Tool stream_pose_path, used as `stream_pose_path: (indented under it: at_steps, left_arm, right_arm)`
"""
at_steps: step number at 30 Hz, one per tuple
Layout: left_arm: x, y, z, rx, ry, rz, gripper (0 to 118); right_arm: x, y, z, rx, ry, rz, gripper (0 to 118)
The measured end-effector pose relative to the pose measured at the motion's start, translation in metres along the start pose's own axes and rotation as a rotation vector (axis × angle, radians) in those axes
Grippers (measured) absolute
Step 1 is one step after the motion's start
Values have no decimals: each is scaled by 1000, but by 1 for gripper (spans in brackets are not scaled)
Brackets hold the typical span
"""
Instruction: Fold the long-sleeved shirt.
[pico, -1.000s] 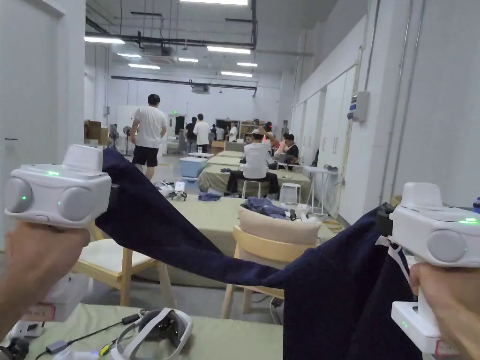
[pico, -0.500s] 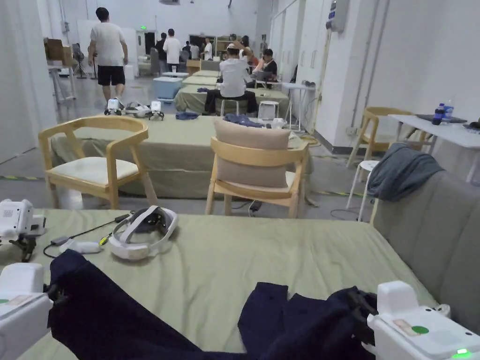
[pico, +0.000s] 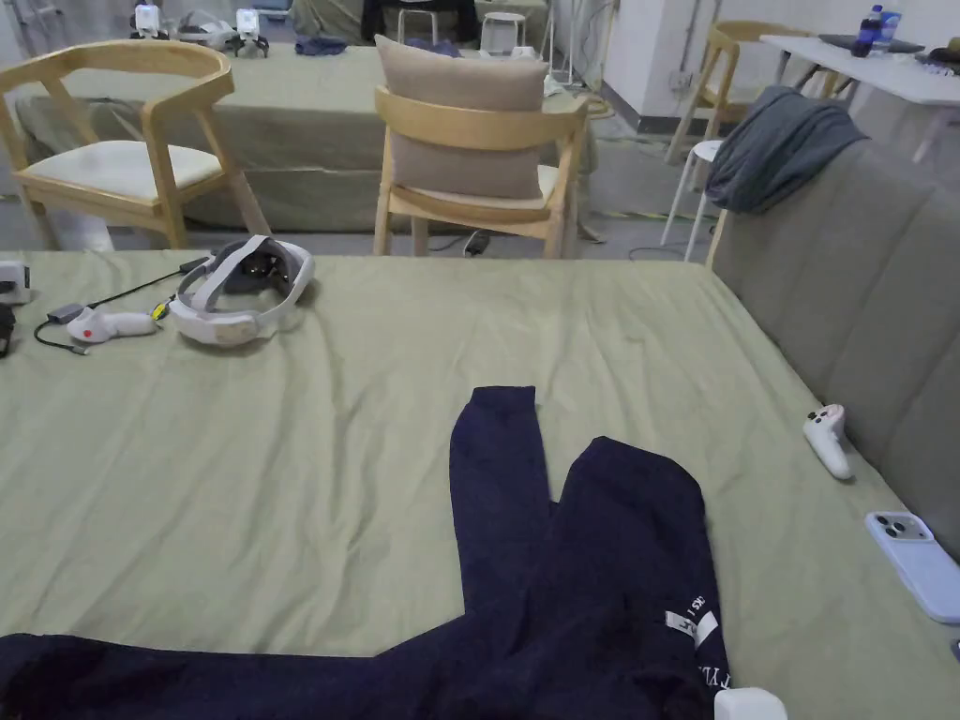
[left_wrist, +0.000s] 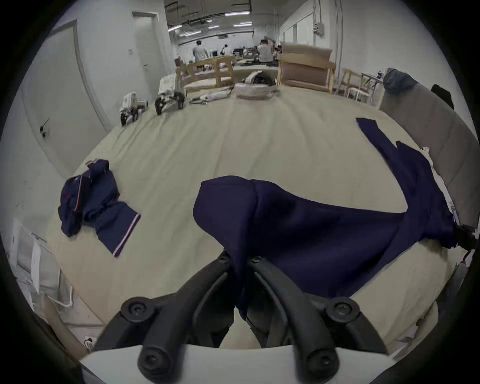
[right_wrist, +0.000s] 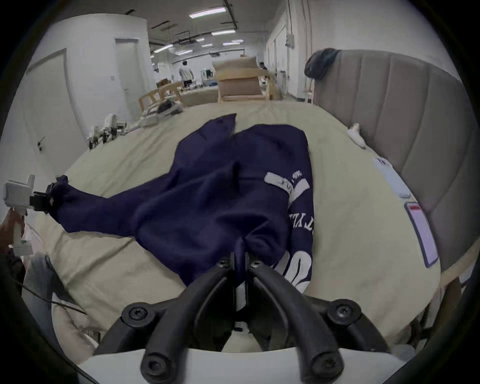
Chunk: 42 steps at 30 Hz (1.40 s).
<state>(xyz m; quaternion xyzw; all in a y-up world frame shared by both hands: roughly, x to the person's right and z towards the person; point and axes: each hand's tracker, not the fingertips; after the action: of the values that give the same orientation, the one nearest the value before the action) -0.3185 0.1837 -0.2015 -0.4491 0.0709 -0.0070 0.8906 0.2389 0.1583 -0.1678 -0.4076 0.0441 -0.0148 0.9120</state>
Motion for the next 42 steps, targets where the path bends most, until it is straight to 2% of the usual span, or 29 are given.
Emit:
stream_pose_path:
  at_steps: [1, 3, 4, 5, 6, 7, 13, 14, 15, 16, 17, 18, 19, 20, 22, 23, 24, 25, 26, 28, 31, 34, 35, 36, 37, 38, 39, 41, 42]
  left_arm:
    - [2, 0, -1, -4, 4, 5, 20]
    - [4, 1, -1, -8, -2, 5, 77]
    - [6, 4, 1, -11, 0, 10, 87]
    - [9, 7, 6, 12, 23, 32, 87]
    - [11, 11, 13, 56, 42, 52, 111]
    - [13, 23, 33, 180, 23, 49, 107]
    - [70, 39, 70, 366, 48, -49, 109]
    - [82, 39, 74, 380, 9, -61, 106]
    - [87, 43, 76, 411, -35, -57, 94]
    - [97, 40, 77, 448, -80, -58, 65]
    - [108, 38, 73, 441, -128, -87, 9]
    - [124, 36, 72, 419, -144, -95, 6]
    - [136, 34, 75, 427, -115, -89, 3]
    - [149, 30, 71, 374, -203, -114, 3]
    - [172, 26, 63, 338, -277, -118, 4]
    - [185, 25, 59, 321, -297, -148, 16]
    - [201, 23, 51, 292, -344, -172, 47]
    - [214, 23, 43, 277, -354, -224, 87]
    - [228, 24, 28, 222, -374, -264, 109]
    - [249, 20, -3, 193, -368, -315, 104]
    - [269, 24, -37, 60, -344, -391, 108]
    - [280, 17, -69, -24, -361, -424, 79]
    - [281, 16, -71, -39, -409, -406, 79]
    - [281, 11, -77, -50, -437, -369, 36]
    - [278, 8, -75, 0, -419, -332, 14]
    - [279, 6, -71, 17, -417, -327, 10]
    - [280, 6, -70, 8, -409, -355, 9]
    - [277, 5, -70, 19, -409, -375, 8]
    - [275, 6, -71, 11, -422, -328, 8]
  right_arm:
    - [1, 1, -1, -7, 11, -7, 9]
    - [2, 5, 3, 2, 5, -5, 53]
    - [4, 11, 8, 31, 4, -9, 65]
    - [5, 16, 15, 80, -1, -22, 65]
    - [5, 21, 21, 116, -19, -32, 103]
    - [11, 27, 30, 220, 9, -45, 118]
    - [2, 61, 65, 393, -63, 13, 115]
    - [-6, 70, 72, 424, -41, 26, 105]
    - [-8, 69, 73, 433, -38, 41, 79]
    - [-11, 66, 71, 429, -66, 45, 35]
    - [-14, 64, 68, 433, -107, 56, 0]
    - [-17, 61, 66, 440, -132, 43, 0]
    - [-16, 59, 64, 422, -76, 24, 0]
    - [-16, 57, 61, 397, -24, -6, 0]
    - [-16, 50, 58, 398, -60, 7, 0]
    - [-15, 49, 57, 394, -68, 19, 0]
    - [-12, 48, 57, 392, -59, 14, 0]
    - [-9, 48, 57, 384, -41, 1, 0]
    - [-11, 47, 57, 384, -44, 4, 0]
    - [-8, 46, 57, 383, -56, 7, 0]
    - [-5, 48, 56, 376, -55, 6, 0]
    - [2, 51, 43, 354, -49, 8, 0]
    - [3, 54, 38, 336, -47, 15, 0]
    - [6, 59, 32, 324, -38, 17, 0]
    - [9, 67, 23, 300, -22, 19, 0]
    - [12, 77, 14, 276, -4, 21, 6]
    - [16, 90, 5, 266, -5, 25, 26]
    - [23, 126, -26, 218, -1, 33, 113]
    - [31, 145, -44, 220, 2, 40, 117]
